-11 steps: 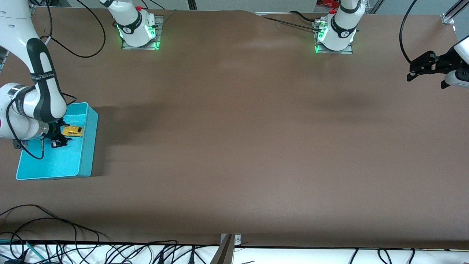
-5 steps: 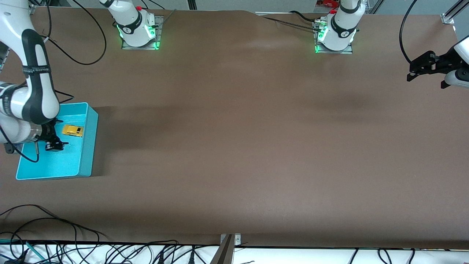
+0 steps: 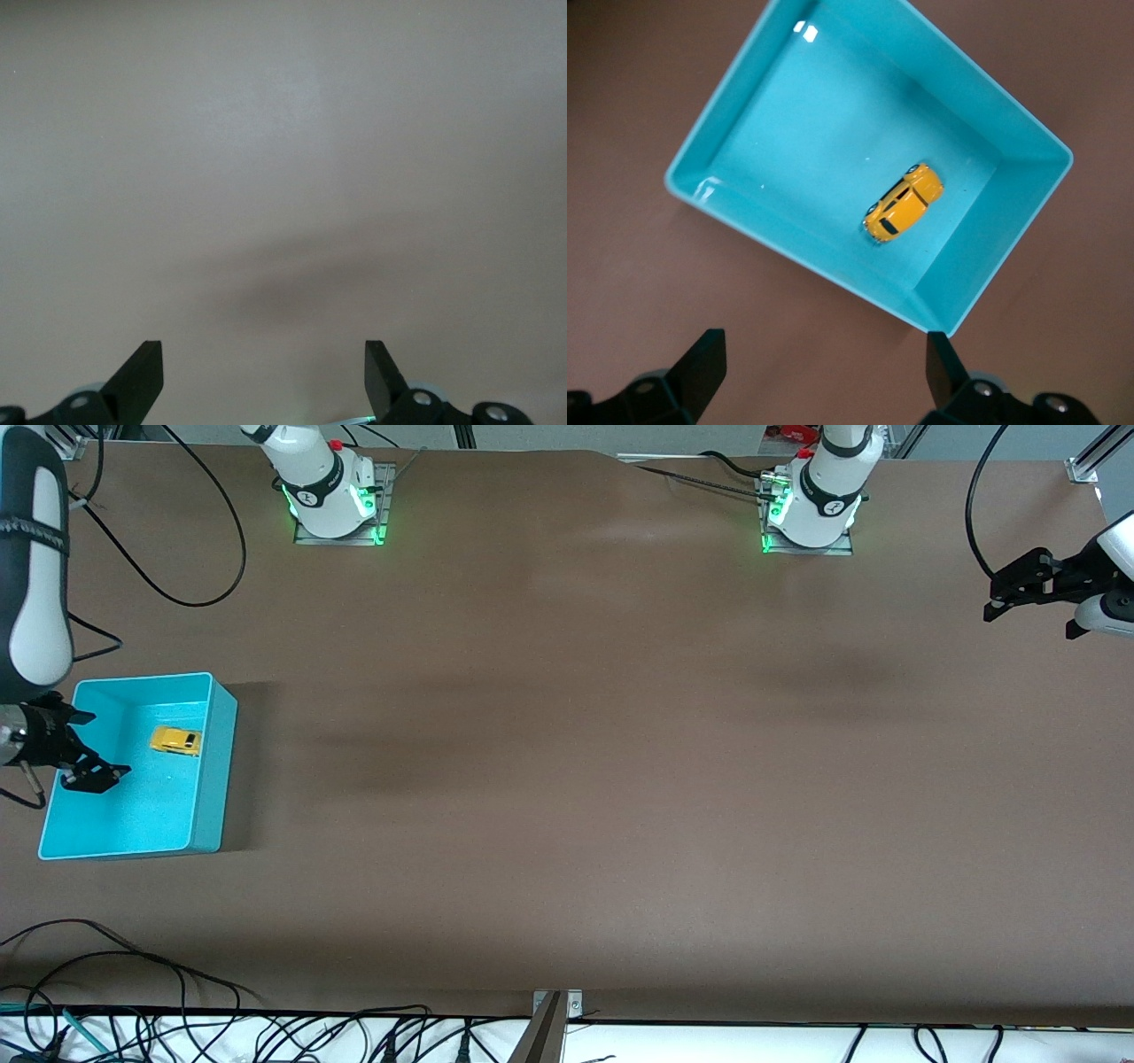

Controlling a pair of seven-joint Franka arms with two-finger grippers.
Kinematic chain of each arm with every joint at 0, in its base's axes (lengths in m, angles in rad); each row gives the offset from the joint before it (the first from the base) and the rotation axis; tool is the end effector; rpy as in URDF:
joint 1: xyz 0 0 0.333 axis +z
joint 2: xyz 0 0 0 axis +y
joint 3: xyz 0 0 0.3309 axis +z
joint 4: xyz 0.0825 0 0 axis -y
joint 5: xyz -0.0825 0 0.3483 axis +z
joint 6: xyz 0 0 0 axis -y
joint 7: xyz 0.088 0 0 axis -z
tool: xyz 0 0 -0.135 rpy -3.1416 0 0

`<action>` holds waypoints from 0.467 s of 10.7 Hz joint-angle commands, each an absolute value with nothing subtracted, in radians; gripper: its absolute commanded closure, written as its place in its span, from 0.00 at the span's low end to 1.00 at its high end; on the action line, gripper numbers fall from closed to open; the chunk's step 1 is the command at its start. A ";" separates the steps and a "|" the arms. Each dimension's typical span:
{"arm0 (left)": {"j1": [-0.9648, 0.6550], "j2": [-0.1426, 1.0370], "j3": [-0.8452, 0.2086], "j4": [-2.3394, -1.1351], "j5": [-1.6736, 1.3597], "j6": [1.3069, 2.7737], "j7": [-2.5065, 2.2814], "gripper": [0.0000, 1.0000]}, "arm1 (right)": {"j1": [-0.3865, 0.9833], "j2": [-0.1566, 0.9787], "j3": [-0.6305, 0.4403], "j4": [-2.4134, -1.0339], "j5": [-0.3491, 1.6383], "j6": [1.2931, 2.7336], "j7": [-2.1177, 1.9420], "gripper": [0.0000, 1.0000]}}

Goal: Wind up and store yellow beetle car

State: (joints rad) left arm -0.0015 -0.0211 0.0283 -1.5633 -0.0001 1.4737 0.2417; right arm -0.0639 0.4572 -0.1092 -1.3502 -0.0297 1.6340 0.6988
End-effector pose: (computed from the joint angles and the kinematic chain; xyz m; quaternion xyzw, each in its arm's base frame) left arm 0.4997 0.0135 0.6173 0.9936 -0.1072 -0.0339 0.0049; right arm 0.6330 -0.1018 0.4455 0.9049 -0.4152 -0.0721 0.0599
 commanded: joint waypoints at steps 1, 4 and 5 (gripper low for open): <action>-0.008 -0.015 0.034 -1.540 0.012 1.453 0.233 0.00 | -0.072 0.404 -0.091 -1.322 0.052 1.608 0.563 0.00; -0.008 -0.017 0.032 -1.540 0.012 1.453 0.233 0.00 | -0.072 0.393 -0.011 -1.224 0.026 1.624 0.343 0.00; -0.008 -0.017 0.032 -1.540 0.012 1.453 0.233 0.00 | -0.068 0.365 -0.011 -1.236 0.023 1.626 0.231 0.00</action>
